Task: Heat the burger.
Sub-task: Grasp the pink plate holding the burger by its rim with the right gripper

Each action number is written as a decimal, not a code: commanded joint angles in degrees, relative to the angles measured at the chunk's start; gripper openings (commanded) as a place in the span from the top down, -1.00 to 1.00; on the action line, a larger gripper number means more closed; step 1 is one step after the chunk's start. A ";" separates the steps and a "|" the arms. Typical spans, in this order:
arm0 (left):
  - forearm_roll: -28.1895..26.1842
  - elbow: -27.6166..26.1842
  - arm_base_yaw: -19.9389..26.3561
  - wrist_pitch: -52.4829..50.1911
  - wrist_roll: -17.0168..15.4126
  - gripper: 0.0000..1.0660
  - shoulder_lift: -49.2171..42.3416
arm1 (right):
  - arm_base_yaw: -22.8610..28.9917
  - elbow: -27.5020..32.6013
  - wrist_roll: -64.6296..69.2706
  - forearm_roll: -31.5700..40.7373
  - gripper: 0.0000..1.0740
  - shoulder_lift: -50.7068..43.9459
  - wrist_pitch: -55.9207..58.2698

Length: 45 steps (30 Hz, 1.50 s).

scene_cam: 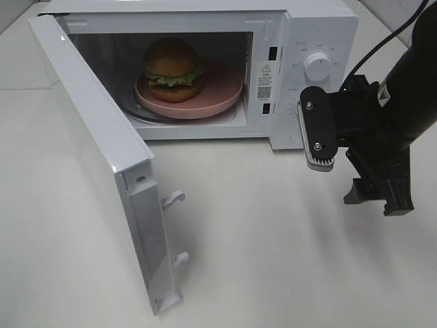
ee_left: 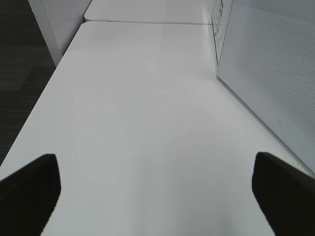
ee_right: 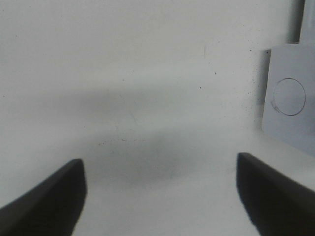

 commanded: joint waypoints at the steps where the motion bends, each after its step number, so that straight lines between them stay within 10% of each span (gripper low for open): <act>1: -0.06 0.00 0.11 0.06 0.00 -0.84 -0.86 | -0.11 -0.23 1.72 -1.15 -0.88 -0.40 -0.29; 18: -0.06 0.00 0.11 0.06 0.00 -0.84 -0.86 | 7.10 -9.68 9.74 -12.15 -0.82 2.69 -4.93; 45: -0.06 0.00 0.11 0.06 0.00 -0.84 -0.86 | 11.12 -26.53 10.66 -10.71 -0.75 21.72 -11.06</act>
